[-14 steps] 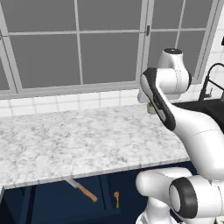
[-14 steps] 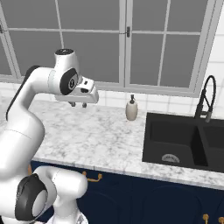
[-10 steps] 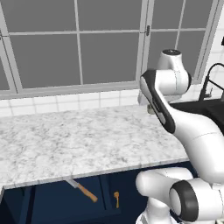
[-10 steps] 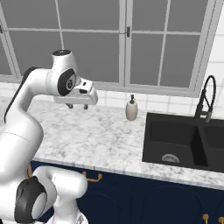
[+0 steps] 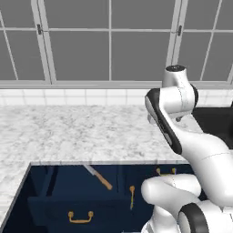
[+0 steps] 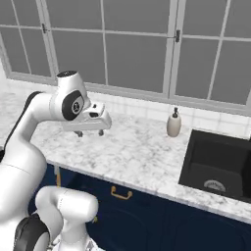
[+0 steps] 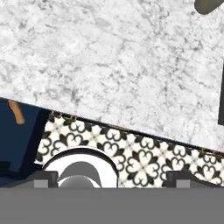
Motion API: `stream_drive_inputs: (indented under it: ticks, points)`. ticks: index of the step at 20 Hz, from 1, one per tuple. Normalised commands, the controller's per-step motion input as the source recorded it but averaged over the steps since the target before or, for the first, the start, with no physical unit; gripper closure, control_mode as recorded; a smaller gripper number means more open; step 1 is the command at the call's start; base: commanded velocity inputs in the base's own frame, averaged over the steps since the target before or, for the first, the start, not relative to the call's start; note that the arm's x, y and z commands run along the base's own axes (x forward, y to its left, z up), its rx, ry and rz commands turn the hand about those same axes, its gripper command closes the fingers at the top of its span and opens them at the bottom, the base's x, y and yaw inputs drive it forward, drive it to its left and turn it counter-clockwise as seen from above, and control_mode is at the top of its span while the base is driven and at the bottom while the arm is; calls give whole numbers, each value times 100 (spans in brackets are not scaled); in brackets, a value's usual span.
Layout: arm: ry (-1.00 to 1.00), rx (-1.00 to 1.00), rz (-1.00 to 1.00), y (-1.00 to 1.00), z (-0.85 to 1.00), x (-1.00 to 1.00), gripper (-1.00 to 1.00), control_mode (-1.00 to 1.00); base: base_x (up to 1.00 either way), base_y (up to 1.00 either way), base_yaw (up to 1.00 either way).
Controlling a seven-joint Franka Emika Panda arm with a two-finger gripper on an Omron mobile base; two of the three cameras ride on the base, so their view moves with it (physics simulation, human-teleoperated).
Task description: Pick up the knife from the drawer and place it on the cutting board. Then place the meat from the plate to the cutting board.
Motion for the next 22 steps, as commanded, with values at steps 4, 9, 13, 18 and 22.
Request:
stream_drive_inputs:
  ticks: [4, 9, 13, 18, 22]
  points:
    - [0, 0, 0, 0, 0, 0, -100, 100, -16, -29, 68]
    - [0, 0, 0, 0, 0, 0, -100, 100, -9, -41, 69]
    - [0, 0, 0, 0, 0, 0, -100, 100, -11, -43, 65]
    - [0, 0, 0, 0, 0, 0, -100, 100, -10, -47, 40]
    - [0, 0, 0, 0, 0, 0, -100, 100, -14, -47, 24]
